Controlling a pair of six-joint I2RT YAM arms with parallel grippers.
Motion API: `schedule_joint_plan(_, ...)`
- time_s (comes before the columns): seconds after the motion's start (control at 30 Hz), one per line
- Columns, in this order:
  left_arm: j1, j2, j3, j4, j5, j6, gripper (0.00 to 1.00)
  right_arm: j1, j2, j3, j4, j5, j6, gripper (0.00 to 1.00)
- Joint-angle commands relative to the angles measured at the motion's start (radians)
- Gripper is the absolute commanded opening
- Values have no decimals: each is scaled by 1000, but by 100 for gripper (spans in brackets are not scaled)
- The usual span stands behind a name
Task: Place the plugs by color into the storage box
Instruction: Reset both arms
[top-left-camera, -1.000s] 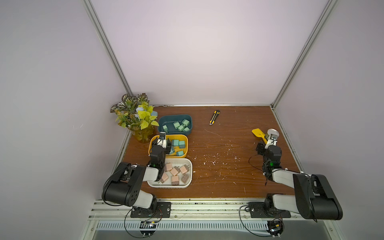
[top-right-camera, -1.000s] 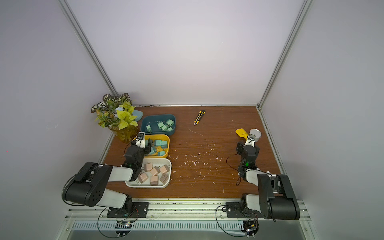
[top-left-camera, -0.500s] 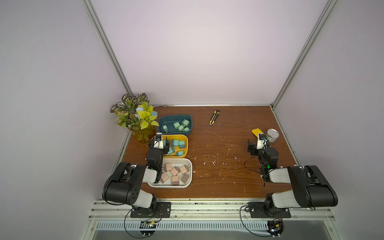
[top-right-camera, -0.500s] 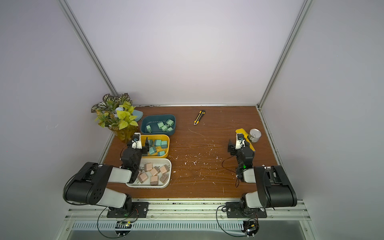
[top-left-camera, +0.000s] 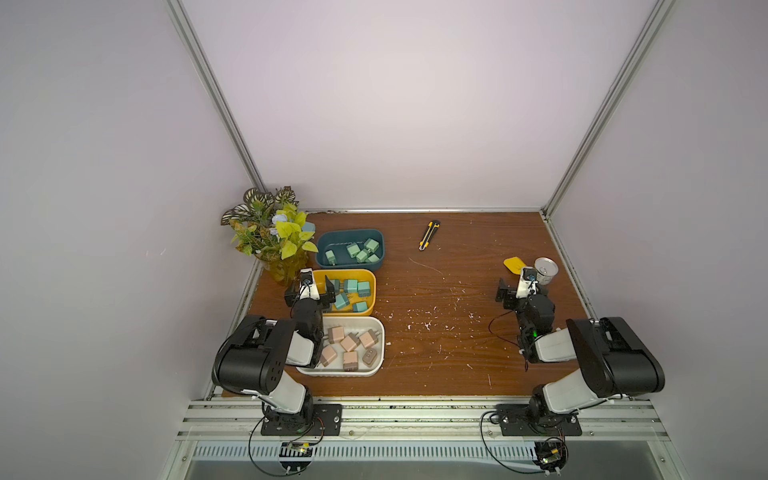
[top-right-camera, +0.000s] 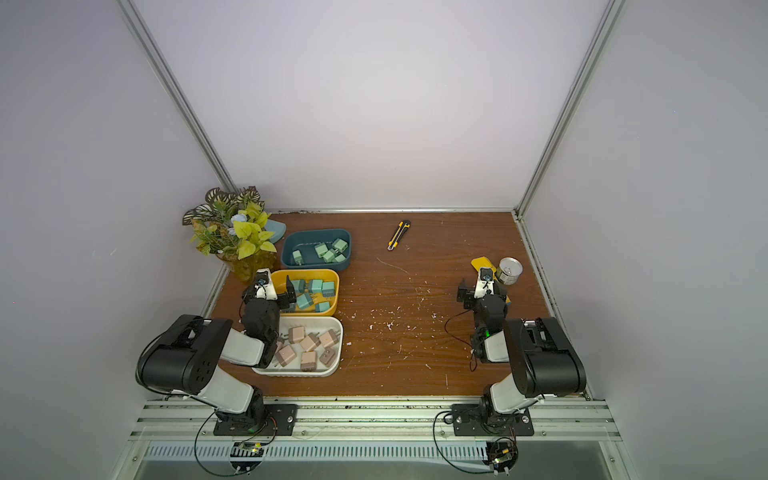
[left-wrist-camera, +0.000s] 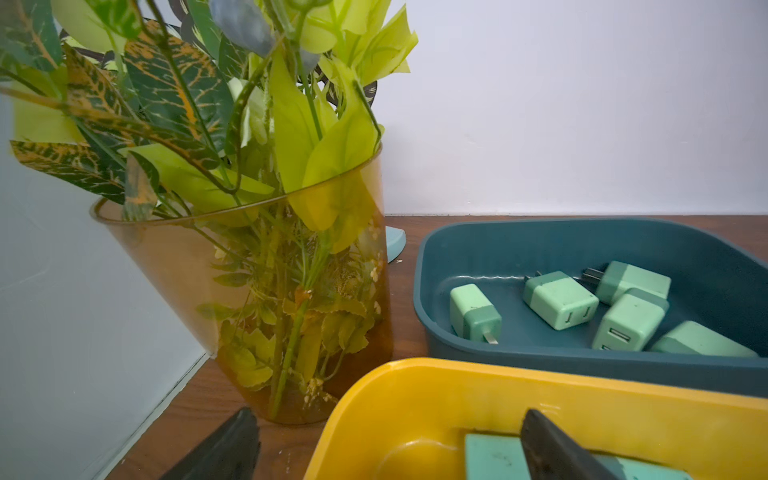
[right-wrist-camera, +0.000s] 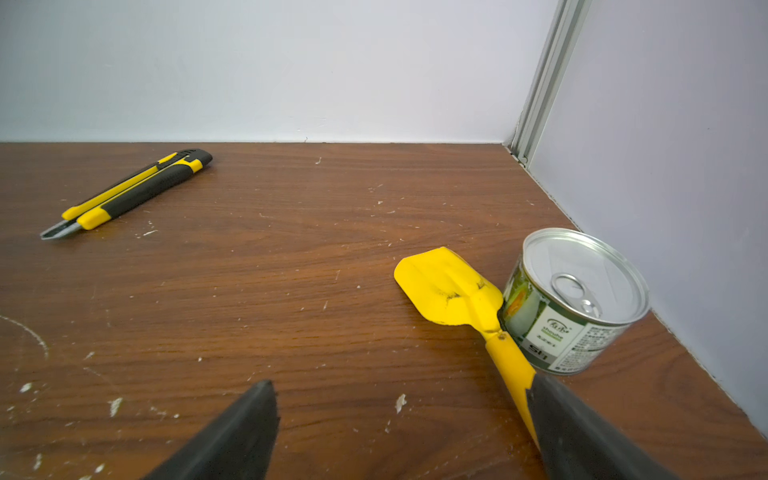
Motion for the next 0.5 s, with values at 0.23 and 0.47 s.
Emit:
schedule_joint_plan(0.23, 12, 7, 11, 29, -40, -16, 99, 10, -25, 16, 19, 45, 11, 100)
schedule_joint_plan(0.47, 13, 9, 15, 25, -40, -17, 99, 25, -22, 20, 14, 70, 5, 100)
